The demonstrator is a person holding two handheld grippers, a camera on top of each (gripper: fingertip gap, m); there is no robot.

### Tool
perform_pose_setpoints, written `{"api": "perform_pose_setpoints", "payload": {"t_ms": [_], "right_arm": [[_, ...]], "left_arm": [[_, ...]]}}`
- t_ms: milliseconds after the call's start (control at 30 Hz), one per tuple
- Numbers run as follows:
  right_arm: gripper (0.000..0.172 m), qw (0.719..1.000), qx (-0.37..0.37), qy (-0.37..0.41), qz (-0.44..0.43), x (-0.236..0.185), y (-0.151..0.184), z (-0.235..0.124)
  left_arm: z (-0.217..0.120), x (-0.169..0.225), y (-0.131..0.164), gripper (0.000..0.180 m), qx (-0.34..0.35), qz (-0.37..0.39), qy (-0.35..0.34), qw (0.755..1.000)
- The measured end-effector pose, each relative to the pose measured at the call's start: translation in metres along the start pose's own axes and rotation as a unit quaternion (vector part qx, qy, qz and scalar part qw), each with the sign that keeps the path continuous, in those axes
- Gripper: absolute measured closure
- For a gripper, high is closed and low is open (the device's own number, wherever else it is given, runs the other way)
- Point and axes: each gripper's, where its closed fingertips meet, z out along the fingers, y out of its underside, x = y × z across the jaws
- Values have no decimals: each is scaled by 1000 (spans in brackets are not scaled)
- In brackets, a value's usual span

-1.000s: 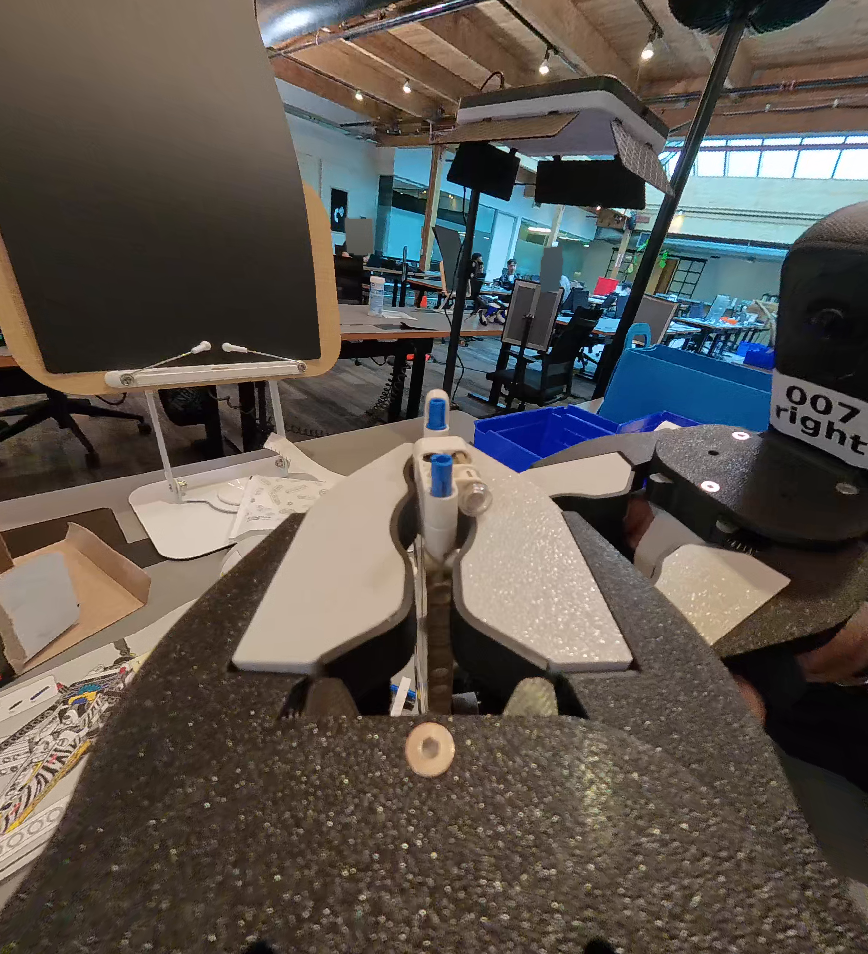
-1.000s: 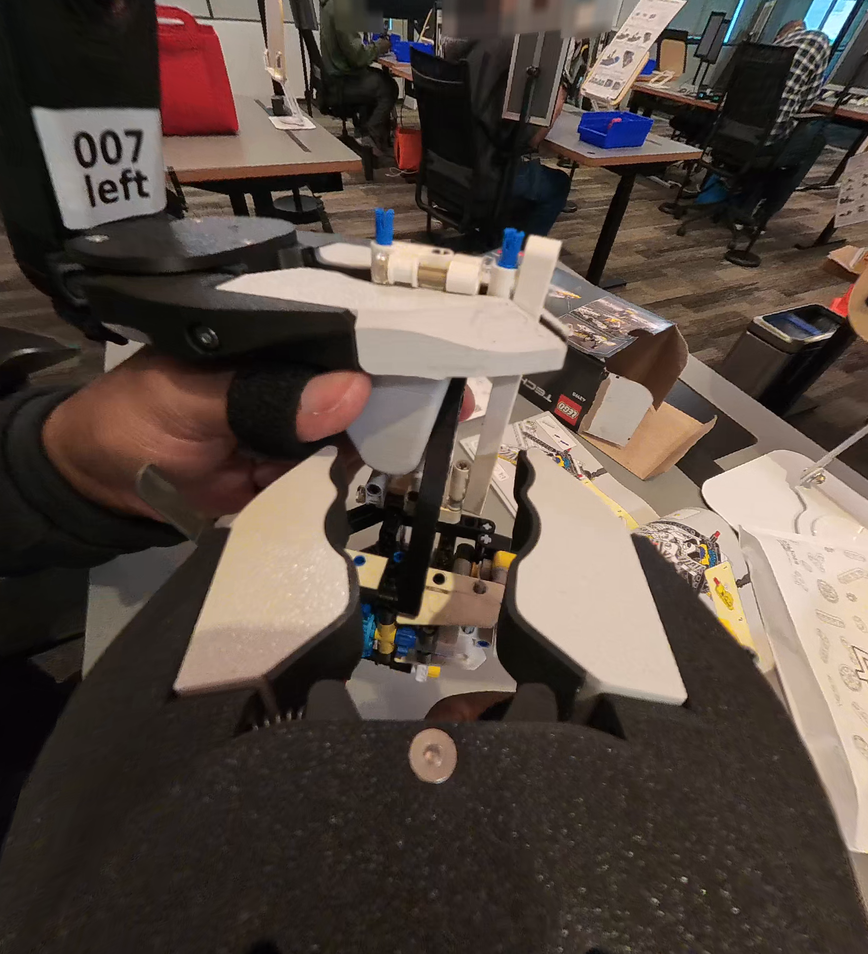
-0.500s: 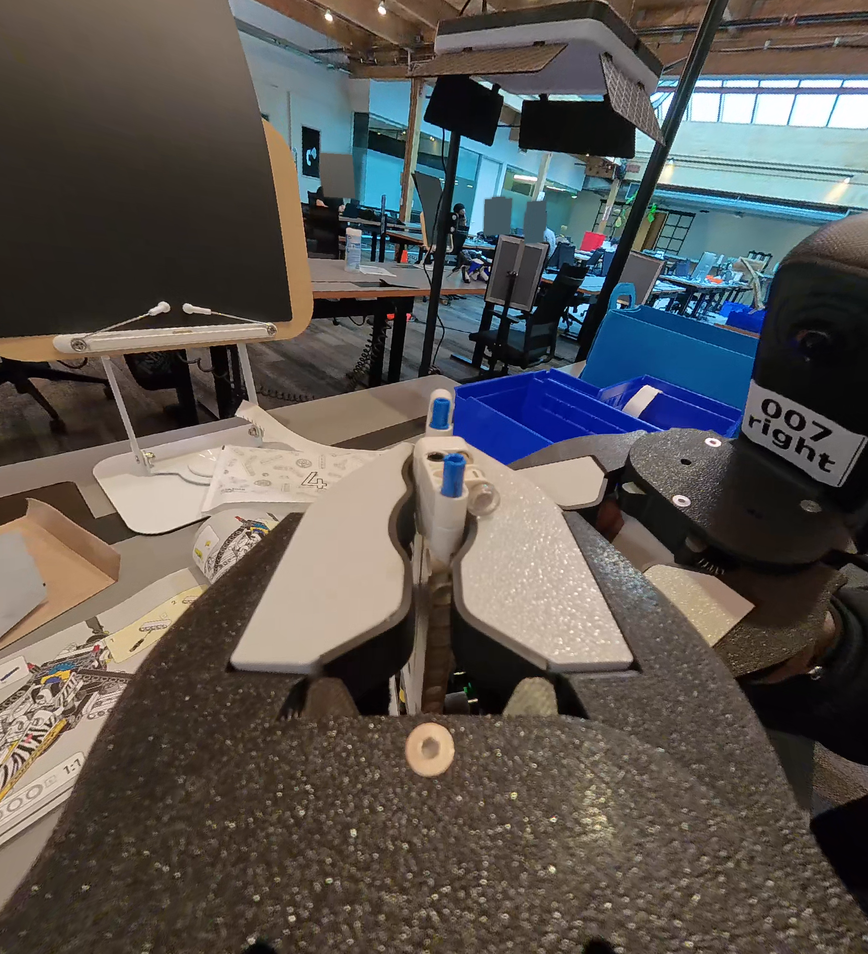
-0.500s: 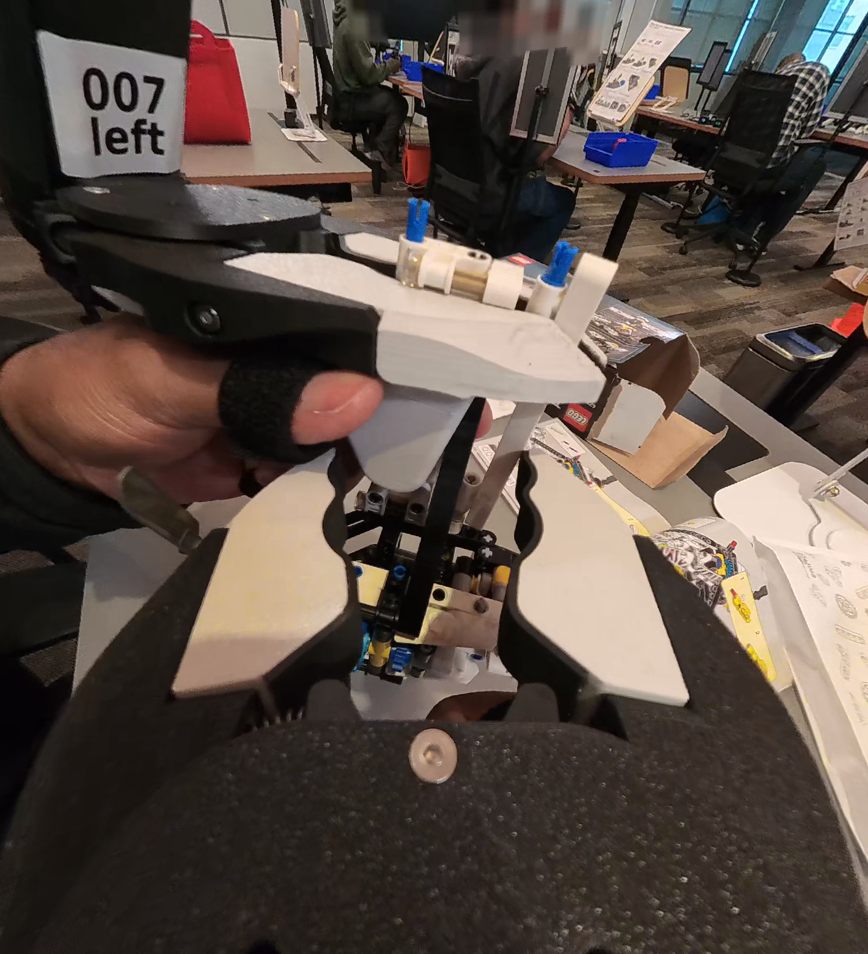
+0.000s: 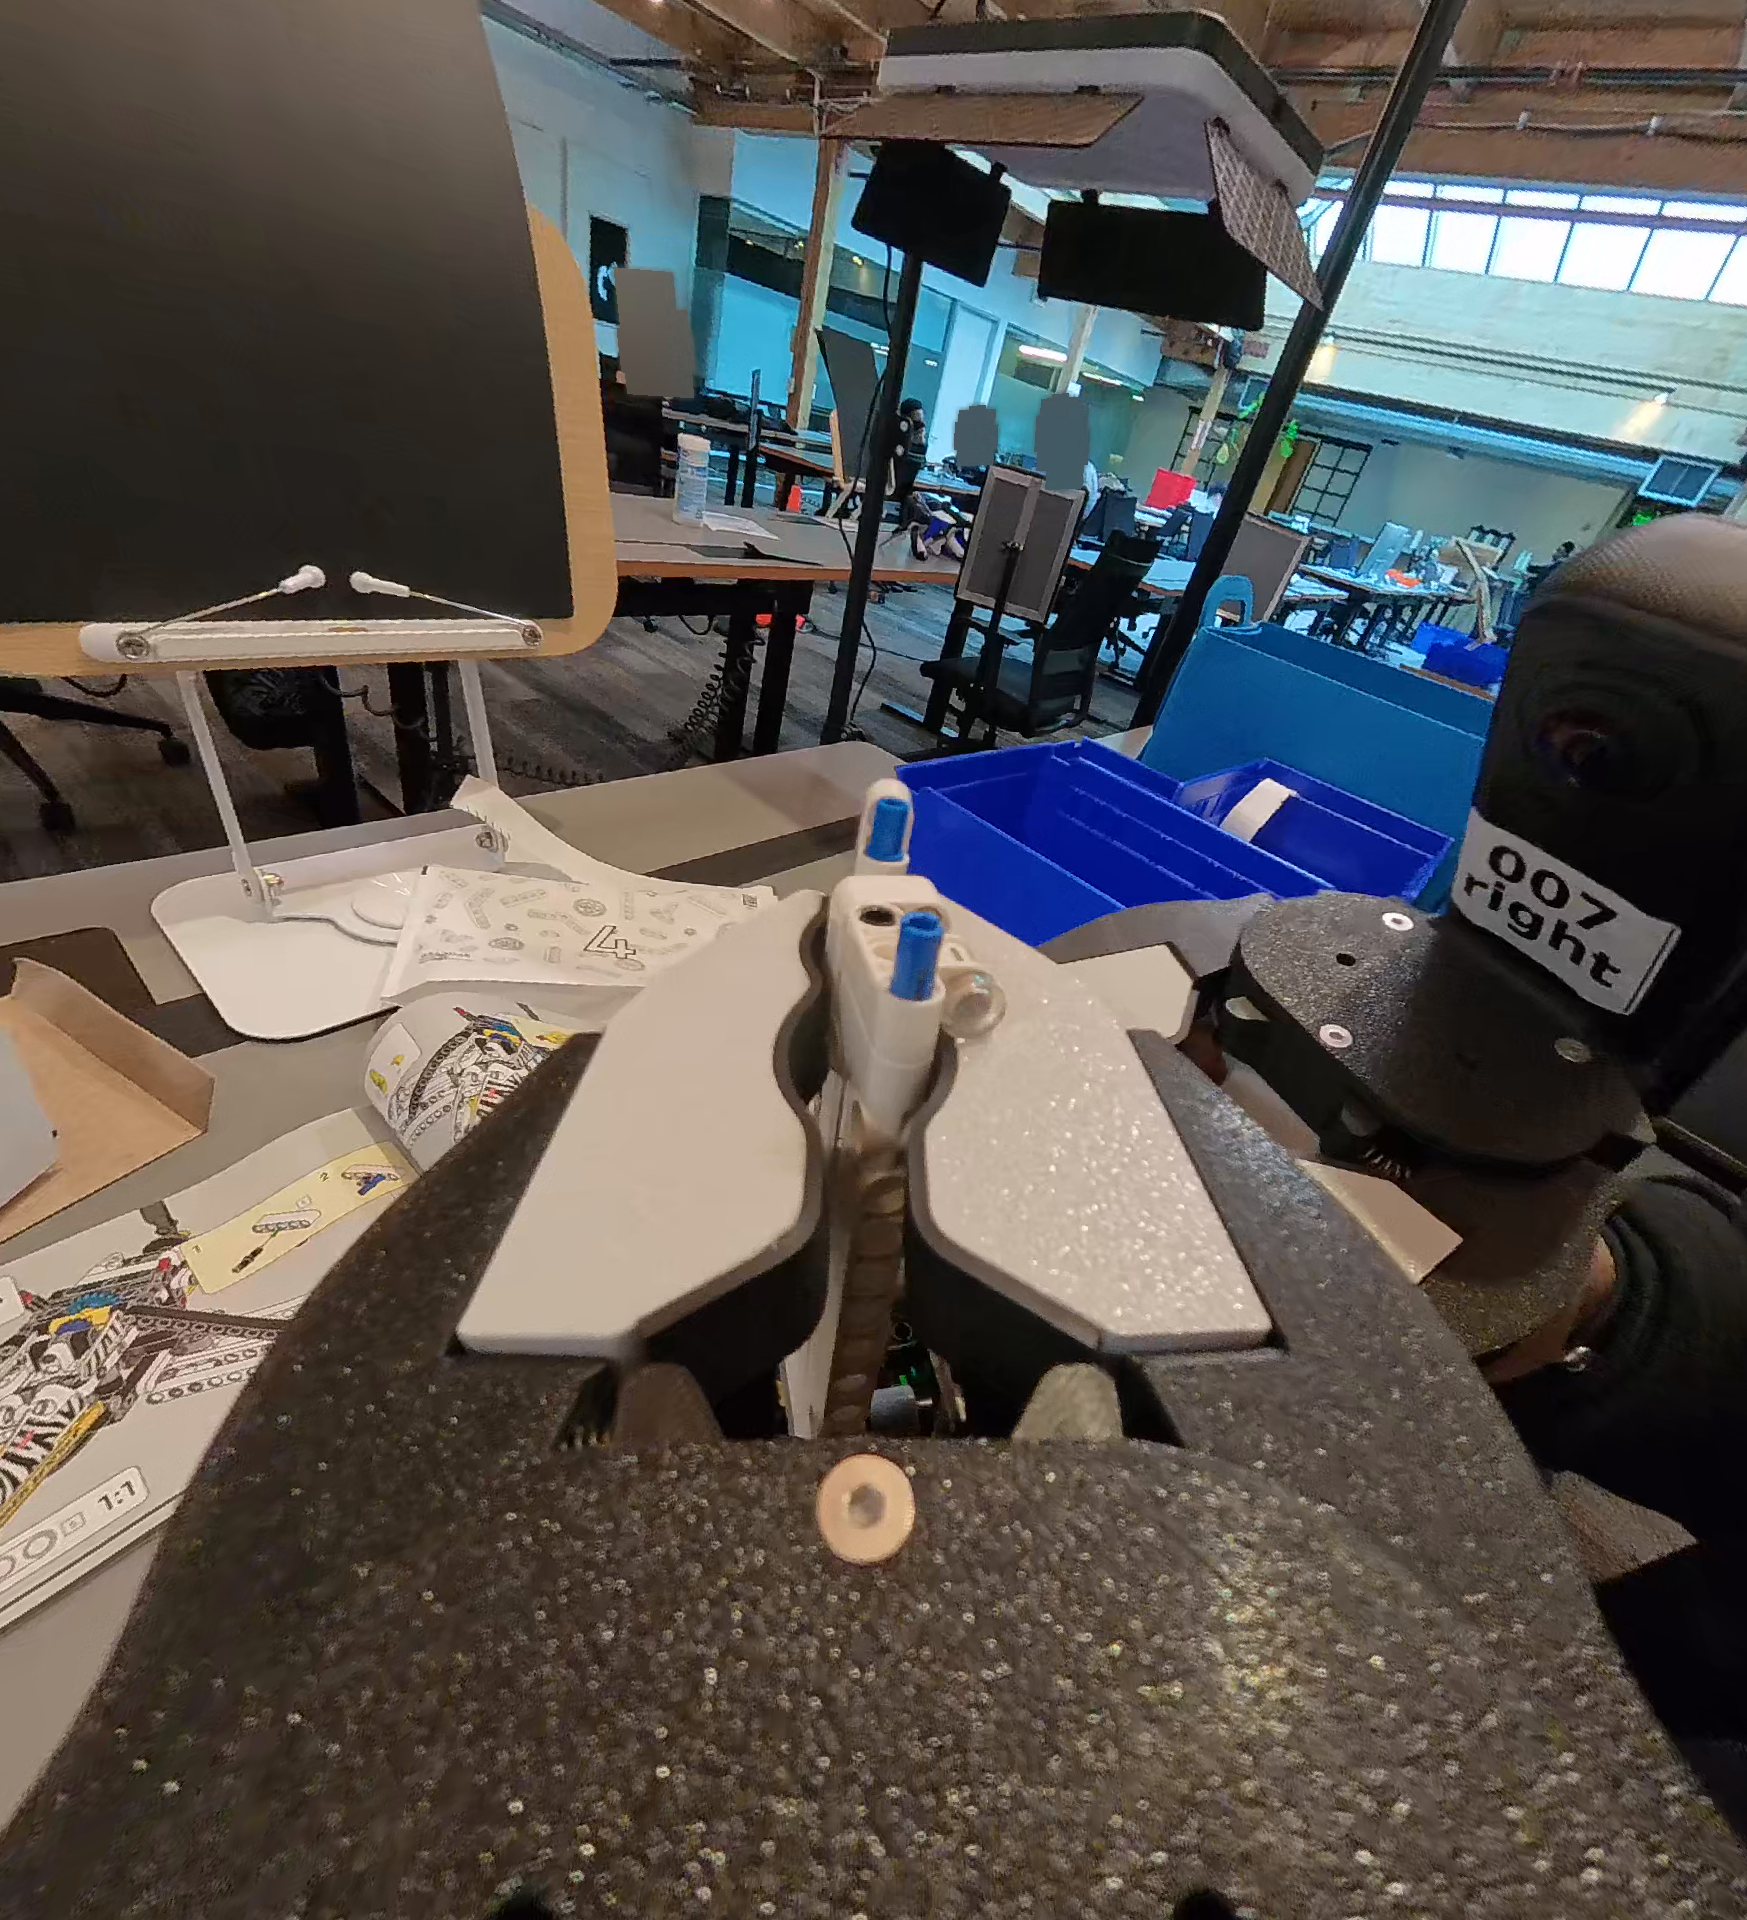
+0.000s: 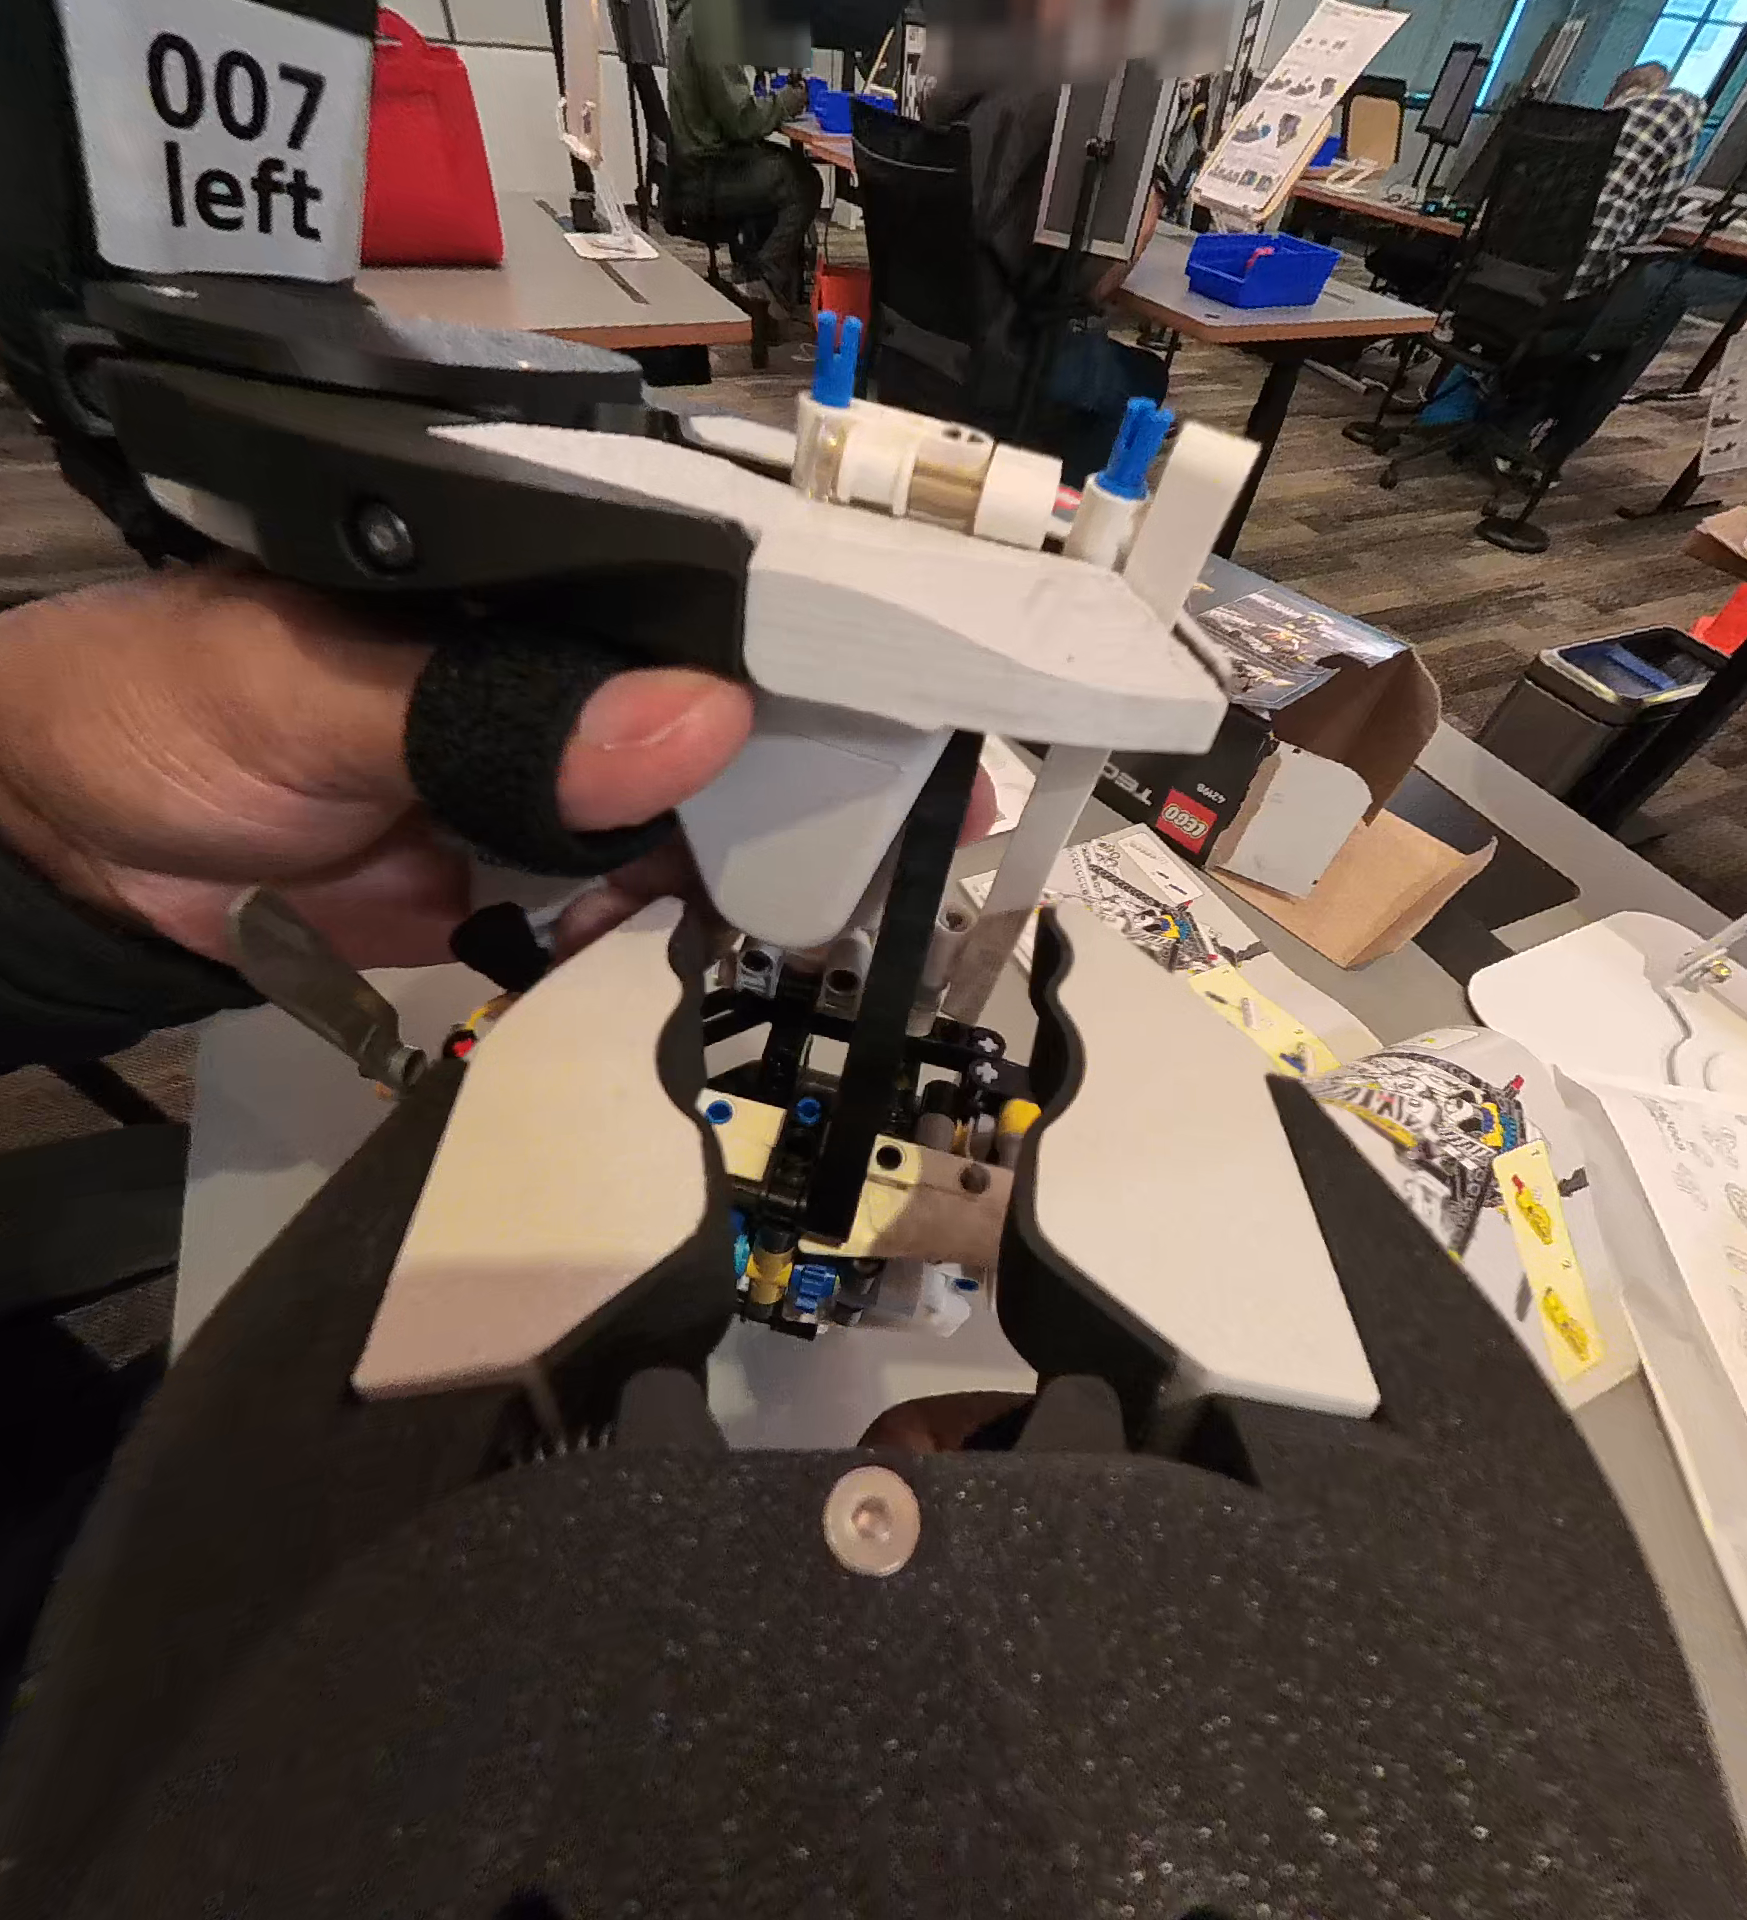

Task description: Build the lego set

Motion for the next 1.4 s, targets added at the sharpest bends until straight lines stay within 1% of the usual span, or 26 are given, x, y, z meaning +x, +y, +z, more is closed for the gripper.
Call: {"api": "perform_pose_setpoints", "payload": {"t_ms": [133, 367, 533, 700, 733, 867, 1200, 1300, 1400], "right_arm": [[111, 1000, 4, -7, 16, -2, -3, 0], [110, 1000, -5, 2, 11, -3, -1, 0], [113, 1000, -9, 1, 12, -7, 2, 3], [112, 1000, -7, -3, 13, -10, 0, 4], [110, 1000, -9, -1, 12, -9, 0, 5], [109, 1000, -9, -19, 21, -11, 0, 5], [110, 1000, -2, 3, 3, -13, -3, 1], [108, 1000, 11, 20, -13, -13, -8, -2], [108, 1000, 15, 12, -10, -14, -8, -2]], "left_arm": [[1, 5, 2, 169, -13, -5, 8, 1000], [0, 7, 2, 168, -6, -31, 25, 999], [-4, 8, 2, 168, -4, -11, 14, 1000], [-8, 8, 1, 167, 16, -39, 22, 999], [-8, 9, 0, 166, 21, -57, 27, 998], [-8, 10, 0, 165, 24, -76, 36, 996], [-10, 17, -1, 165, 26, -47, 30, 998], [-10, 20, 0, 165, 29, -52, 36, 998], [-10, 19, 1, 164, 26, -65, 38, 997]]}}
